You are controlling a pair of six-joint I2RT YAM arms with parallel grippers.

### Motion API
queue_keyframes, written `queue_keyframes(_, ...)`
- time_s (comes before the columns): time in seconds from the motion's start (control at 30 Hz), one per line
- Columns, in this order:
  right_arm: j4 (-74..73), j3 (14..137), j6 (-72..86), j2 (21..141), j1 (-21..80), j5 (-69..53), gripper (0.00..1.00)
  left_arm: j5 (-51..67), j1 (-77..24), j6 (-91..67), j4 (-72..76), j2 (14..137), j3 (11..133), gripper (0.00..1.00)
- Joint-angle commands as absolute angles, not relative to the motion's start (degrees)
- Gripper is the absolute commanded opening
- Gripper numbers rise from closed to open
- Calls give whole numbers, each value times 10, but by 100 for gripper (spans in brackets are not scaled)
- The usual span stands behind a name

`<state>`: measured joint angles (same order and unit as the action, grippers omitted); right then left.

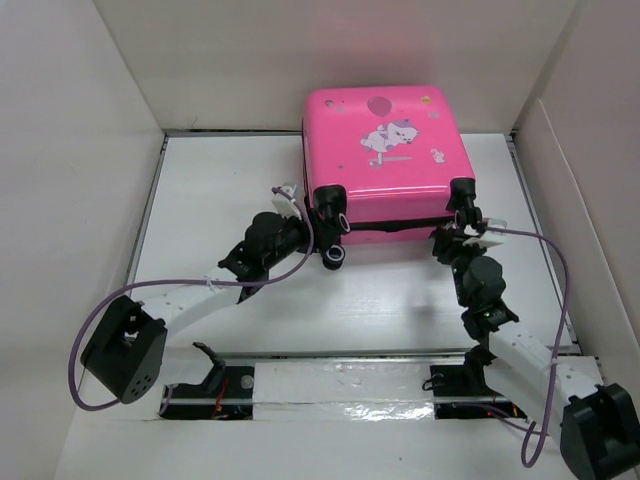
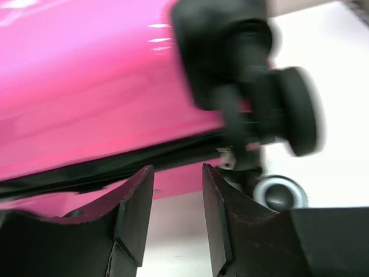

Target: Pack the luggage

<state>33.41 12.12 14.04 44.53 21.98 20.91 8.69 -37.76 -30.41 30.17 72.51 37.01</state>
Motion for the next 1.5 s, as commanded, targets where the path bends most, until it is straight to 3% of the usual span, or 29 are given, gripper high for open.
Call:
queue_keyframes(0.0, 251, 118, 149, 435, 171, 178, 46, 93, -381, -301, 345, 683, 367, 56)
queue_keyframes(0.23, 240, 137, 162, 485, 122, 178, 50, 102, -381, -291, 342, 662, 356, 57)
queue_keyframes(0.7, 581, 142, 95, 692, 69, 71, 58, 135, -381, -285, 352, 657, 342, 57)
queue_keyframes(0.97, 657, 176, 73, 762, 63, 55, 58, 147, -381, -285, 365, 663, 333, 57)
queue_keyframes(1.1, 698, 186, 70, 790, 63, 58, 44, 146, -381, -283, 365, 659, 330, 56)
queue_keyframes(1.17, 721, 180, 72, 800, 63, 59, 44, 145, -381, -282, 362, 656, 329, 56)
queue_keyframes(1.2, 741, 179, 71, 802, 63, 59, 31, 143, -381, -281, 363, 654, 328, 56)
queue_keyframes(1.23, 752, 177, 71, 805, 63, 58, 26, 142, -381, -281, 364, 651, 327, 56)
queue_keyframes(1.47, 831, 161, 74, 824, 63, 36, 0, 139, -381, -279, 365, 646, 325, 55)
